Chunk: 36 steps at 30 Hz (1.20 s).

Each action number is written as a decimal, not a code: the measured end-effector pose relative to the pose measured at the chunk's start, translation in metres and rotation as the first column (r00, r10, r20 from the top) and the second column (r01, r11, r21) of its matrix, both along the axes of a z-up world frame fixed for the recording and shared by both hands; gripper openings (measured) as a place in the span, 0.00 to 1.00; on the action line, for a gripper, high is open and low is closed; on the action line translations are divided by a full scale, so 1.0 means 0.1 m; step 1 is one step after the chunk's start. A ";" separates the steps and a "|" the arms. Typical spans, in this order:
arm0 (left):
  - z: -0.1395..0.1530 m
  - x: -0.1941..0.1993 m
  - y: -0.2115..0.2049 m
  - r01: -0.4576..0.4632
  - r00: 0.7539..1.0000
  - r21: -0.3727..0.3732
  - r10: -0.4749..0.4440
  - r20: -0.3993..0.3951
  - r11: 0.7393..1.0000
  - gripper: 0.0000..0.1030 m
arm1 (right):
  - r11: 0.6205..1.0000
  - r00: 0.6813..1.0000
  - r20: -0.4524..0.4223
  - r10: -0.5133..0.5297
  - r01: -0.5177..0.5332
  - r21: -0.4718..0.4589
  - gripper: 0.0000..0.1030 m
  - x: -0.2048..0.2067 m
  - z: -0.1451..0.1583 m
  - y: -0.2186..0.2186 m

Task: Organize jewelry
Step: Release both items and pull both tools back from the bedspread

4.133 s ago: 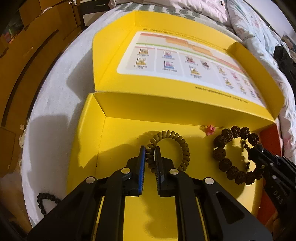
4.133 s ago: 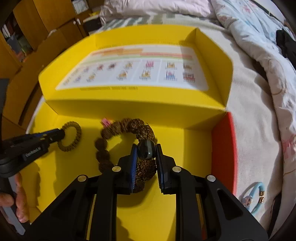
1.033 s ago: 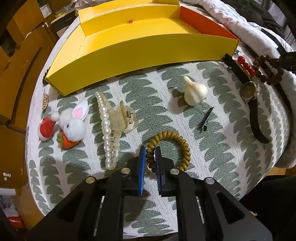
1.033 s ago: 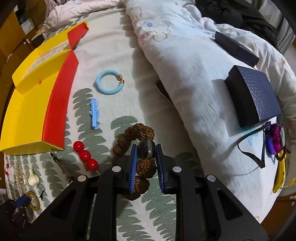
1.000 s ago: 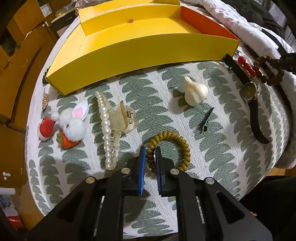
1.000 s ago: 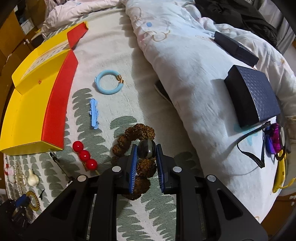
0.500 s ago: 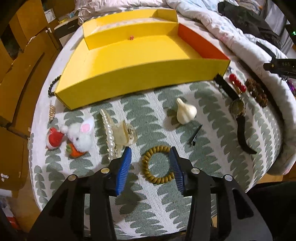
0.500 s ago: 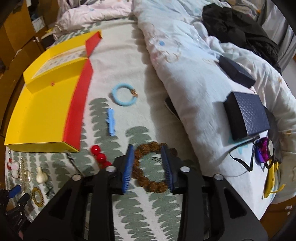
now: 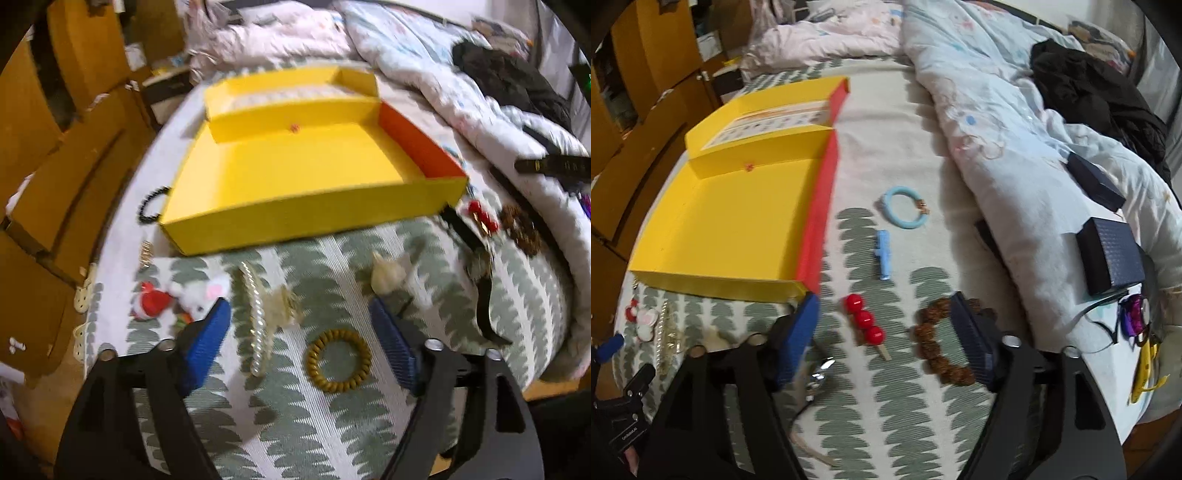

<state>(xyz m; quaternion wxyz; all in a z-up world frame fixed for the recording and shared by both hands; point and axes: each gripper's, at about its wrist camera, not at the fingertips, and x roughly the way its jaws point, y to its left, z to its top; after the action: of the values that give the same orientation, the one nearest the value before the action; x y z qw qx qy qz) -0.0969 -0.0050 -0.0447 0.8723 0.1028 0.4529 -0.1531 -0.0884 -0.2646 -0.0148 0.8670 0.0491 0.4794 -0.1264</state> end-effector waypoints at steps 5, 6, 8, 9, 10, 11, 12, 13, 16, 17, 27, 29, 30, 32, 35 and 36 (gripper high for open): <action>0.11 -0.02 0.10 -0.076 0.994 -0.020 0.077 0.078 0.997 0.83 | 0.999 0.999 0.024 0.035 -0.035 -0.007 0.83 -0.09 -0.01 0.24; 0.13 -0.02 0.12 -0.085 0.992 -0.025 0.087 0.091 0.996 0.83 | 0.999 0.999 0.025 0.041 -0.041 -0.005 0.83 -0.11 -0.02 0.28; 0.16 -0.04 0.15 -0.101 0.988 -0.023 0.103 0.112 0.995 0.84 | 0.999 0.998 0.029 0.049 -0.049 0.001 0.85 -0.17 -0.04 0.35; 0.16 -0.04 0.16 -0.105 0.987 -0.026 0.108 0.118 0.994 0.84 | 0.999 0.998 0.027 0.050 -0.050 0.002 0.85 -0.20 -0.06 0.38; 0.17 -0.05 0.17 -0.108 0.986 -0.032 0.111 0.124 0.994 0.85 | 0.998 0.998 0.019 0.056 -0.056 -0.002 0.86 -0.23 -0.09 0.42; 0.18 -0.07 0.18 -0.115 0.984 -0.030 0.118 0.134 0.993 0.86 | 0.998 0.998 0.014 0.060 -0.060 -0.004 0.86 -0.24 -0.11 0.43; 0.19 -0.07 0.18 -0.122 0.982 -0.028 0.125 0.139 0.992 0.86 | 0.998 0.998 0.012 0.061 -0.061 -0.006 0.87 -0.27 -0.13 0.45; 0.20 -0.09 0.20 -0.127 0.982 -0.031 0.130 0.140 0.991 0.86 | 0.998 0.998 0.009 0.062 -0.061 -0.008 0.87 -0.29 -0.14 0.47; 0.19 -0.12 0.22 -0.134 0.980 -0.032 0.137 0.143 0.990 0.86 | 0.998 0.998 -0.018 0.062 -0.062 -0.005 0.88 -0.37 -0.21 0.50; 0.20 -0.14 0.23 -0.132 0.980 -0.033 0.135 0.145 0.991 0.86 | 0.998 0.998 -0.030 0.058 -0.058 -0.005 0.88 -0.40 -0.25 0.50; 0.21 -0.23 0.21 -0.115 0.980 -0.021 0.117 0.158 0.993 0.89 | 0.998 0.995 -0.071 0.063 -0.065 -0.020 0.88 -0.61 -0.37 0.61; 0.19 -0.21 0.22 -0.123 0.982 -0.019 0.124 0.144 0.992 0.89 | 0.998 0.996 -0.073 0.053 -0.056 -0.030 0.88 -0.64 -0.37 0.61; 0.19 -0.19 0.23 -0.125 0.983 -0.028 0.128 0.133 0.992 0.89 | 0.998 0.996 -0.074 0.050 -0.052 -0.036 0.88 -0.66 -0.38 0.61; 0.18 -0.17 0.25 -0.136 0.983 -0.032 0.139 0.123 0.990 0.90 | 0.998 0.996 -0.075 0.046 -0.050 -0.047 0.88 -0.69 -0.40 0.63; 0.13 -0.14 0.26 -0.143 0.984 -0.027 0.145 0.105 0.989 0.92 | 0.998 0.996 -0.081 0.047 -0.050 -0.037 0.88 -0.72 -0.45 0.65; 0.12 -0.13 0.26 -0.146 0.984 -0.022 0.148 0.101 0.989 0.92 | 0.998 0.995 -0.082 0.048 -0.051 -0.034 0.88 -0.73 -0.46 0.66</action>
<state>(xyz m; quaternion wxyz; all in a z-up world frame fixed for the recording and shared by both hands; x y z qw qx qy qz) -0.1099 0.0206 -0.0331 0.9040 0.0706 0.4127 -0.0861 -0.1611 -0.1990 -0.0605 0.8505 0.0166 0.5128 -0.1153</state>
